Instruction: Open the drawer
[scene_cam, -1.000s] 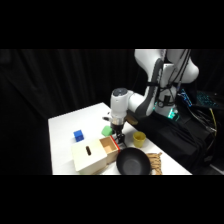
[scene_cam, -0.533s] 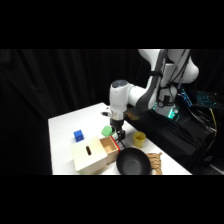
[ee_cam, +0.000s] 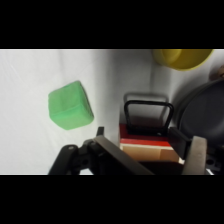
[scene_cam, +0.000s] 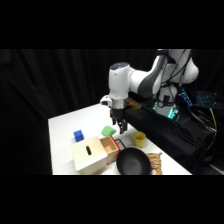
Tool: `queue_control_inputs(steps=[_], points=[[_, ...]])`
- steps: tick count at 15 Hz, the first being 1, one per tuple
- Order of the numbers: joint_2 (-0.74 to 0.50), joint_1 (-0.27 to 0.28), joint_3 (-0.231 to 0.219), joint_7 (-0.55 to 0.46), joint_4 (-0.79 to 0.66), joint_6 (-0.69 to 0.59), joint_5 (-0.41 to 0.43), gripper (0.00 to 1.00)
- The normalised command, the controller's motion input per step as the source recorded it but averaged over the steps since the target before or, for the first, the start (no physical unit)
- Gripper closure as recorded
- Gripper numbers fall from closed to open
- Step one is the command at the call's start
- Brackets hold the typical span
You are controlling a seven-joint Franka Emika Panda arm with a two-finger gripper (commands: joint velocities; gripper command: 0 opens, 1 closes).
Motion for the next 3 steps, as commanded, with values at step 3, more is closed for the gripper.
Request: queue_control_inputs(steps=[3], points=[[-0.28,-0.147,0.152,-0.24,-0.01,-0.26,0.098,0.00]])
